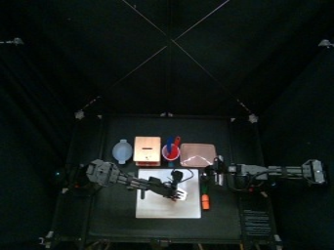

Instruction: Put salmon on rice

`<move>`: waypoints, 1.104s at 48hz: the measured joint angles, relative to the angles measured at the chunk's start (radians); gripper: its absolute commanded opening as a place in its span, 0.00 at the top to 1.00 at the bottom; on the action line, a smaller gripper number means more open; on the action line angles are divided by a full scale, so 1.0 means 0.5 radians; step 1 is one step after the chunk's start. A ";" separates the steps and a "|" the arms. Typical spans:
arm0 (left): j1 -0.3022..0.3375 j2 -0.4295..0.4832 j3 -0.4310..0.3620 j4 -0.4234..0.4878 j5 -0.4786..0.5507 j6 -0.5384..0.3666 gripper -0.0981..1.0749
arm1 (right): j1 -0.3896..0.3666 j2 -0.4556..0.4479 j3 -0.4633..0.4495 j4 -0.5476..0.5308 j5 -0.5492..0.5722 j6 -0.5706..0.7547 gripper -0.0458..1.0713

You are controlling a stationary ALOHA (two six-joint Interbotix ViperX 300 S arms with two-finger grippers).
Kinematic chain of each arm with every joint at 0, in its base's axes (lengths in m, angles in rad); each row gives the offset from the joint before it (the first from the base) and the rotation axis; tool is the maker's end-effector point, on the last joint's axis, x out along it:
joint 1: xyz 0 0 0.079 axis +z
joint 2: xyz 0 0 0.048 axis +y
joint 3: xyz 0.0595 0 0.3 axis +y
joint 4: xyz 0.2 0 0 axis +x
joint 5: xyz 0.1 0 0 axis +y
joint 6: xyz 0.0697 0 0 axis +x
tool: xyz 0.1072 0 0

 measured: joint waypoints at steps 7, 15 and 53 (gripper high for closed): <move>0.000 0.000 0.000 0.000 0.000 0.003 0.34 | 0.000 0.000 0.000 0.003 0.000 0.000 0.93; 0.000 0.000 0.000 0.006 0.003 0.064 0.32 | 0.003 0.000 0.000 0.003 0.000 0.000 0.93; 0.009 -0.003 0.006 0.028 0.012 0.046 0.30 | 0.003 0.000 0.006 -0.003 0.000 0.000 0.93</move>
